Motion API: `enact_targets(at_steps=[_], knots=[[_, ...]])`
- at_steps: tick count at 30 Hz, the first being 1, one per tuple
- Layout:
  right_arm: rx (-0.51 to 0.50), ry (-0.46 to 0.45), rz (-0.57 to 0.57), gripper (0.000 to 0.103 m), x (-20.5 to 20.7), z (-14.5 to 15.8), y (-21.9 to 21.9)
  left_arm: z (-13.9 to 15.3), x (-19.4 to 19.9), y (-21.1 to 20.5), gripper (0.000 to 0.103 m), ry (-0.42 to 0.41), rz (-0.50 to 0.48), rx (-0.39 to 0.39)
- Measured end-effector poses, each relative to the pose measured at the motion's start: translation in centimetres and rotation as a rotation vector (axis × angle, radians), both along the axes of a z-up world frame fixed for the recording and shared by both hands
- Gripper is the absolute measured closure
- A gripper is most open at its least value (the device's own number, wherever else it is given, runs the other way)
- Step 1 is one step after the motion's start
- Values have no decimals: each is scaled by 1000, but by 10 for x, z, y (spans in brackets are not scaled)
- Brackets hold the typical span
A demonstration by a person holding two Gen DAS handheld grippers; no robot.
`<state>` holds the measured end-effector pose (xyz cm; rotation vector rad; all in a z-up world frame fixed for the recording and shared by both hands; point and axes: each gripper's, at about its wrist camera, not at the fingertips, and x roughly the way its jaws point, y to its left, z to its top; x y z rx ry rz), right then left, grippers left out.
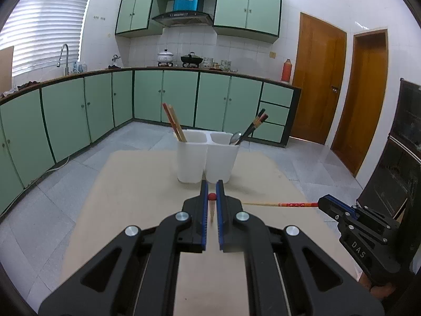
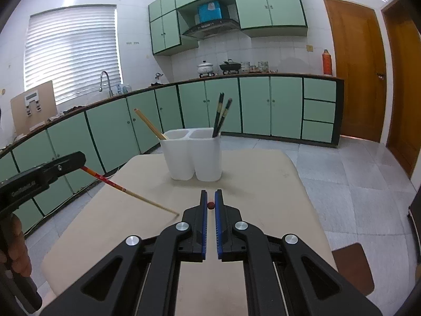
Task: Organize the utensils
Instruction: 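Lift the red-patterned chopstick with the left tool while the right tool carries its chopstick over the holder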
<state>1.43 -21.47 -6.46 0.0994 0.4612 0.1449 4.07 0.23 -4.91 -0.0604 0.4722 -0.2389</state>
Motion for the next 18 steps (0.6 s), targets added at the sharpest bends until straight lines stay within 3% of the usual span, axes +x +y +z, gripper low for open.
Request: enact_targets(at_steps=[18], knots=[[73, -24, 101, 98, 47, 79, -13, 52, 12, -4, 98, -85, -41, -4]])
